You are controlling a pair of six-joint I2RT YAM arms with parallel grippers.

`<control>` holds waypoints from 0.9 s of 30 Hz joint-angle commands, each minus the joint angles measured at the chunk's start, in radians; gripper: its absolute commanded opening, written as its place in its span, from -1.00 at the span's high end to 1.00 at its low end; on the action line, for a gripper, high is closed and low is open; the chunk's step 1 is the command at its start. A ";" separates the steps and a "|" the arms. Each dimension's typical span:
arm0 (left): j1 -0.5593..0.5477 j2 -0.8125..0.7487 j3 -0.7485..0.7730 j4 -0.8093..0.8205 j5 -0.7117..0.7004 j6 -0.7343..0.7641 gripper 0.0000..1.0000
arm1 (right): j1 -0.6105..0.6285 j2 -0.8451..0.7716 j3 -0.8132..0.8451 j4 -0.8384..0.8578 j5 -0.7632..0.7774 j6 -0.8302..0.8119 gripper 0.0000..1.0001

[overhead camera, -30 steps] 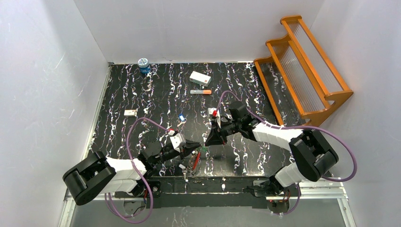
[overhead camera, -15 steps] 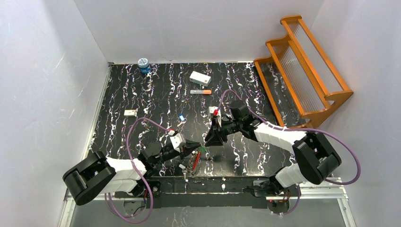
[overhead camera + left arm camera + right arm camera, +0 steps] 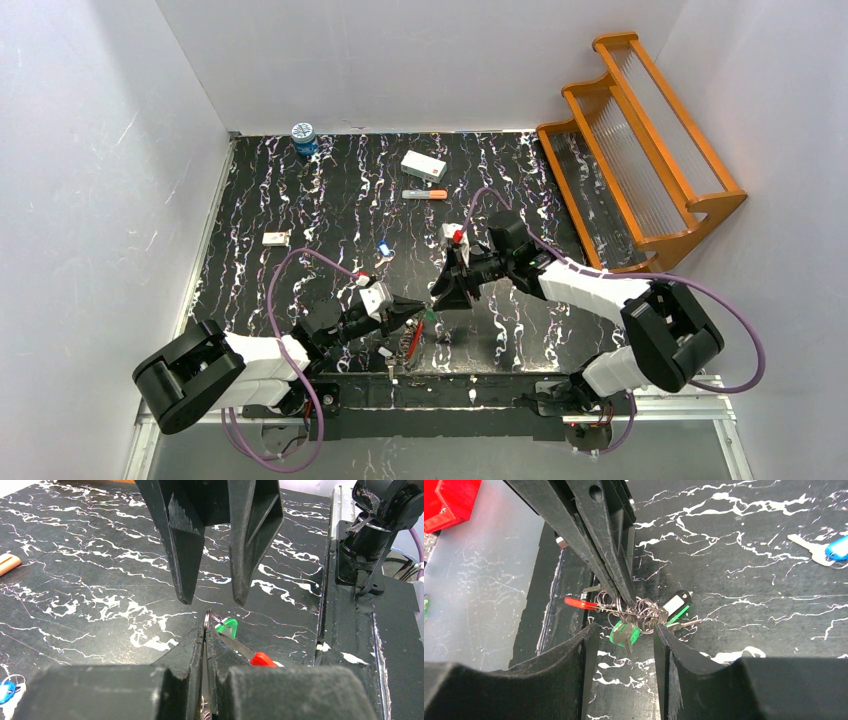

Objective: Put the keys on the keyring

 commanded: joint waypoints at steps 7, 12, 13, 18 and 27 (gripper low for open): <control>-0.006 -0.006 -0.004 0.044 0.004 0.004 1.00 | 0.033 0.087 0.031 0.045 -0.021 0.045 0.26; -0.005 -0.009 -0.006 0.044 0.003 0.003 1.00 | 0.033 0.104 0.028 0.060 -0.028 0.058 0.67; -0.005 -0.009 -0.007 0.045 0.003 0.004 1.00 | 0.033 0.106 0.028 0.059 -0.027 0.057 0.79; -0.005 -0.012 -0.007 0.044 0.001 0.003 1.00 | 0.033 0.120 0.027 0.038 -0.016 0.046 0.97; -0.006 -0.017 -0.004 0.044 0.005 0.007 1.00 | 0.042 0.195 0.083 -0.080 0.041 0.007 0.97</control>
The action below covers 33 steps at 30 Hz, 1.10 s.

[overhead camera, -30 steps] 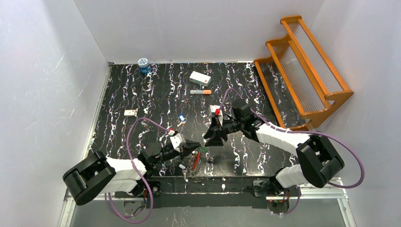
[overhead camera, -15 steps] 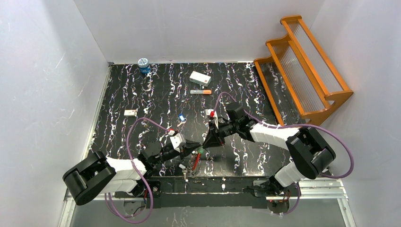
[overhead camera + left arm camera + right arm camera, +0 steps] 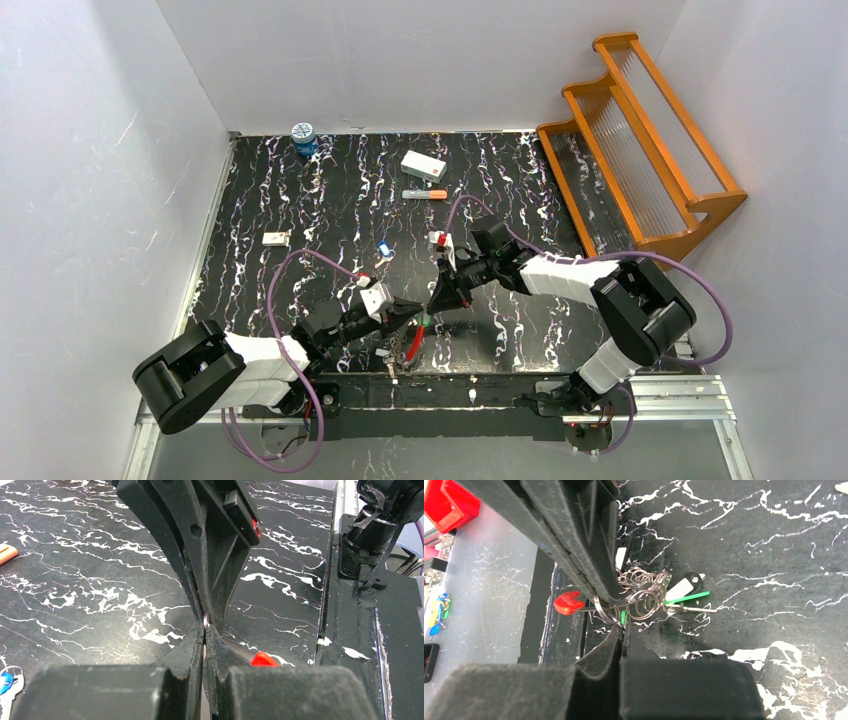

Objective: Put the keys on the keyring

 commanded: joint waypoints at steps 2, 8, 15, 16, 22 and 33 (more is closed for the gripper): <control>-0.005 -0.019 0.002 0.062 0.007 0.007 1.00 | 0.013 0.041 0.049 -0.057 0.053 -0.023 0.96; -0.006 -0.032 -0.001 0.063 0.004 0.012 1.00 | 0.021 0.033 0.044 -0.041 0.083 -0.017 0.61; -0.006 -0.027 0.001 0.063 0.001 0.013 1.00 | 0.023 -0.054 -0.015 0.064 0.094 0.002 0.14; -0.006 -0.027 0.002 0.063 0.002 0.013 1.00 | 0.024 -0.075 -0.030 0.080 0.104 -0.002 0.09; -0.005 -0.025 0.003 0.063 0.004 0.015 1.00 | 0.023 -0.184 -0.103 0.166 0.106 -0.029 -0.07; -0.006 -0.031 0.002 0.063 0.005 0.012 1.00 | 0.024 -0.124 -0.077 0.225 0.039 0.005 0.26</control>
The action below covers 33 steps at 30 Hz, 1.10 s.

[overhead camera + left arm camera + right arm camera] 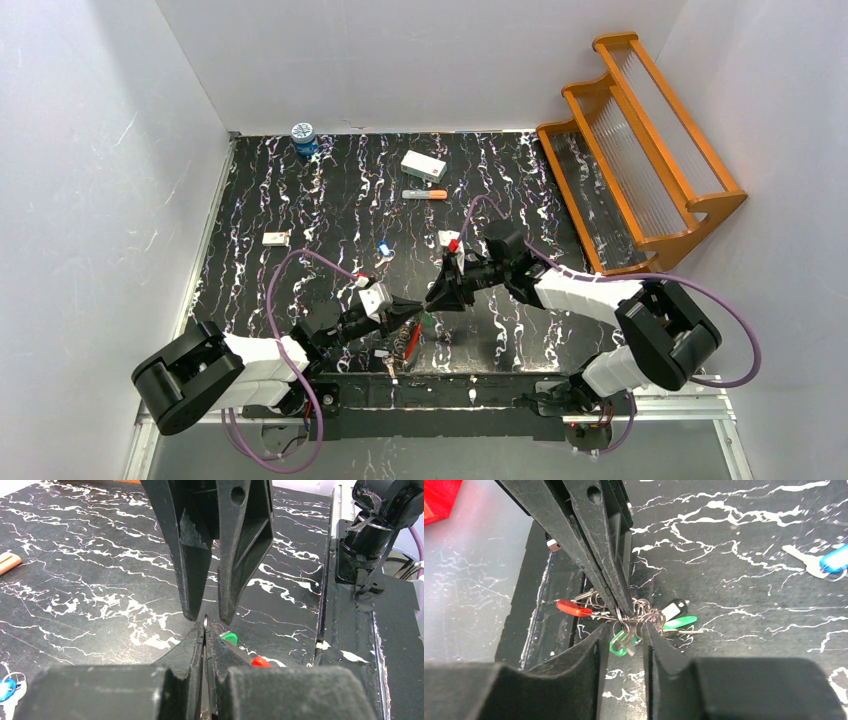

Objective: Put the keys on the keyring

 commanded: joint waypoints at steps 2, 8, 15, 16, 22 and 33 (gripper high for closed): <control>-0.006 -0.026 0.004 0.045 0.003 0.012 1.00 | 0.002 0.034 0.026 0.057 -0.045 0.010 0.52; -0.005 -0.023 0.005 0.046 0.005 0.011 1.00 | 0.003 0.038 0.031 0.058 -0.050 0.011 0.90; -0.005 -0.012 0.006 0.045 0.009 0.012 1.00 | 0.003 0.005 0.017 0.040 -0.033 -0.012 0.97; -0.005 -0.012 0.006 0.045 0.009 0.015 0.96 | 0.003 0.002 0.019 0.026 -0.027 -0.022 0.97; -0.005 -0.053 -0.011 0.031 -0.041 0.065 0.26 | 0.004 -0.016 0.069 -0.173 0.040 -0.126 0.97; -0.006 -0.187 0.106 -0.457 -0.077 0.249 0.17 | 0.080 0.068 0.234 -0.587 0.328 -0.280 0.97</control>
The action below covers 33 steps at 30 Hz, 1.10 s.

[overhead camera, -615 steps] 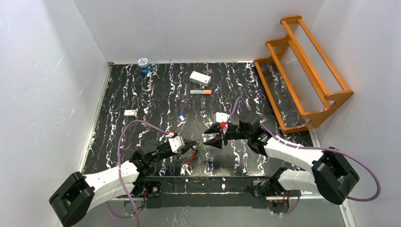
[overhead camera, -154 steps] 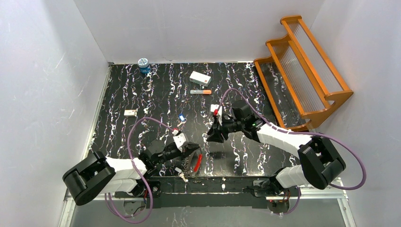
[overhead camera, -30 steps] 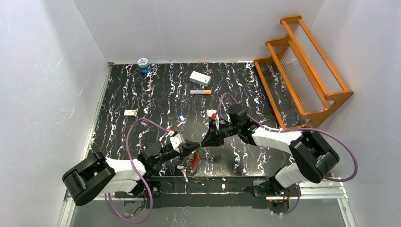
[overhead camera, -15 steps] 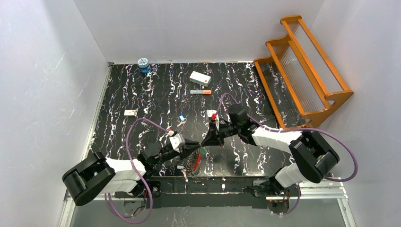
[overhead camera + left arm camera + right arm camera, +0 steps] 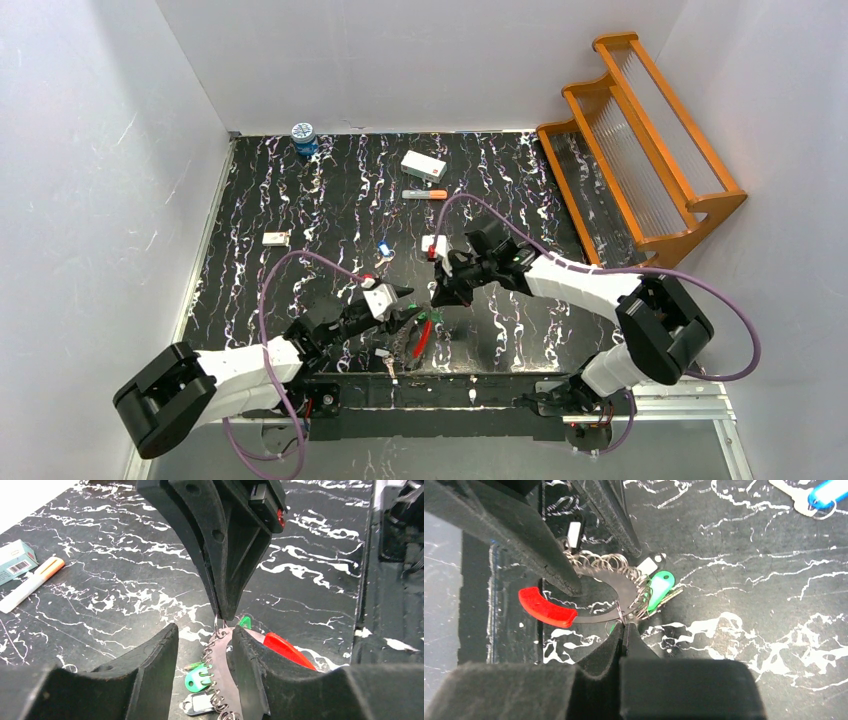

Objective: Put the keys on the keyring

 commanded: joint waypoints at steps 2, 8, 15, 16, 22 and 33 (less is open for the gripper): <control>-0.005 -0.028 0.095 -0.275 -0.015 0.122 0.19 | 0.058 0.051 0.105 -0.205 0.171 -0.079 0.97; -0.006 0.006 0.141 -0.356 0.035 0.152 0.34 | 0.093 0.068 0.138 -0.213 0.193 -0.068 0.97; -0.005 0.080 0.181 -0.360 0.110 0.146 0.43 | 0.107 0.059 0.144 -0.185 0.171 -0.049 0.97; -0.005 0.089 0.186 -0.359 0.118 0.144 0.43 | 0.109 0.058 0.142 -0.183 0.169 -0.046 0.97; -0.005 0.150 0.210 -0.345 0.152 0.126 0.49 | 0.112 0.056 0.141 -0.170 0.158 -0.035 0.97; -0.009 0.199 0.221 -0.329 0.144 0.099 1.00 | 0.112 0.039 0.113 -0.130 0.177 -0.032 0.97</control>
